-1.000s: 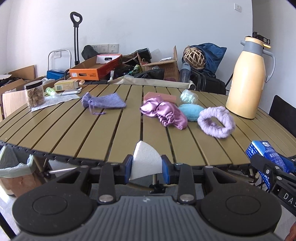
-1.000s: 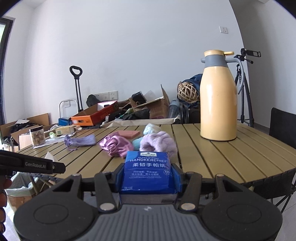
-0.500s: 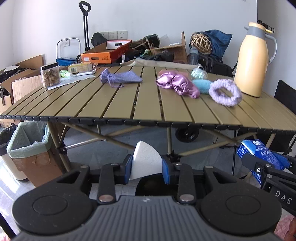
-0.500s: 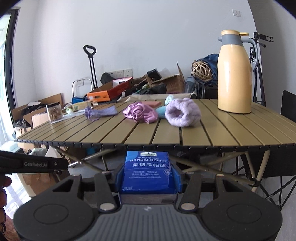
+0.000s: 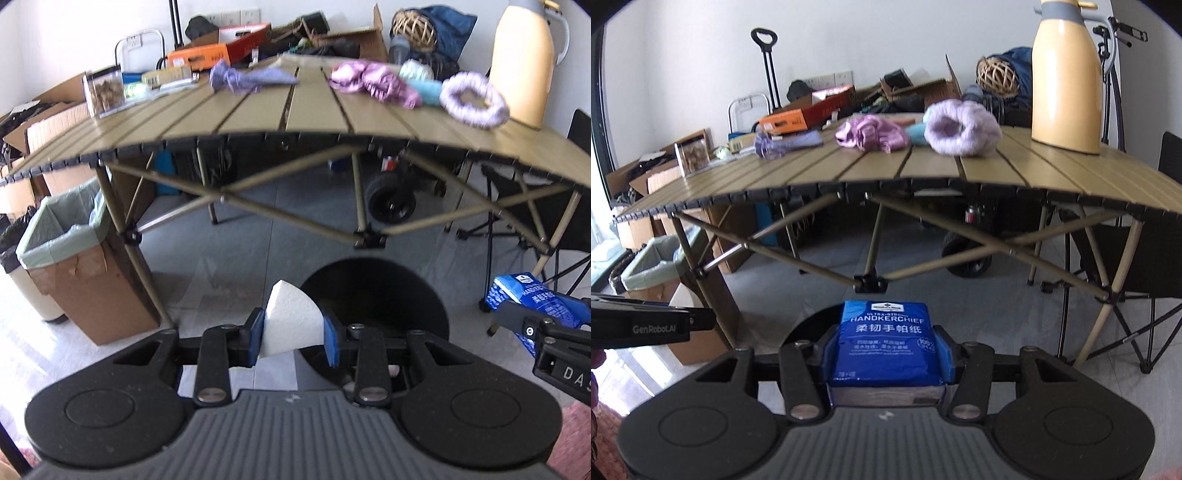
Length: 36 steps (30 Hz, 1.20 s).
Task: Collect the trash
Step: 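Carry the tissue pack and foam wedge down over the black trash bin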
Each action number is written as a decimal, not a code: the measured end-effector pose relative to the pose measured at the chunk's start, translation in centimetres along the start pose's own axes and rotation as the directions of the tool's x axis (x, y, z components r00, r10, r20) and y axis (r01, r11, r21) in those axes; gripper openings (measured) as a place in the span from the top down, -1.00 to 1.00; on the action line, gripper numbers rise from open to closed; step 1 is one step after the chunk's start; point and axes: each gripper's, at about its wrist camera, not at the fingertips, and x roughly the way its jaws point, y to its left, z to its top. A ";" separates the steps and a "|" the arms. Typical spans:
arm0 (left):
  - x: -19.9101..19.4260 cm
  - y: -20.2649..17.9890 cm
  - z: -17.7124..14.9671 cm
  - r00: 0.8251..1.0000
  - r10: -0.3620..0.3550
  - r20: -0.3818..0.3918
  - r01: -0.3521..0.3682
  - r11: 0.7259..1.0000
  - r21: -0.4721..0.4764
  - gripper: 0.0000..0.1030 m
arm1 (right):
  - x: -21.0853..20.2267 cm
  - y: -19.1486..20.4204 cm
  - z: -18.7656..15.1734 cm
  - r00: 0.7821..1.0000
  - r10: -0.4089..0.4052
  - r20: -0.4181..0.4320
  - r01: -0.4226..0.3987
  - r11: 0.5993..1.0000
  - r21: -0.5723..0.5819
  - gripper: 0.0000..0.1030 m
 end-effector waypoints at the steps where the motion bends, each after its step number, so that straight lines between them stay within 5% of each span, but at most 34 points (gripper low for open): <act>1: 0.3 0.0 -0.2 1.000 0.002 -0.011 -0.002 1.000 0.000 0.36 | 0.3 -0.1 -0.2 1.000 -0.003 -0.014 0.003 1.000 0.001 0.03; 16: 5.0 -0.2 -2.3 0.989 0.009 -0.149 -0.006 1.000 0.020 0.36 | 3.7 -1.7 -3.1 0.984 -0.047 -0.172 0.050 0.999 0.016 0.03; 36: 9.6 -0.1 -3.6 0.950 0.018 -0.312 -0.013 1.000 0.017 0.36 | 7.5 -4.7 -5.2 0.948 -0.094 -0.303 0.117 0.991 0.059 0.03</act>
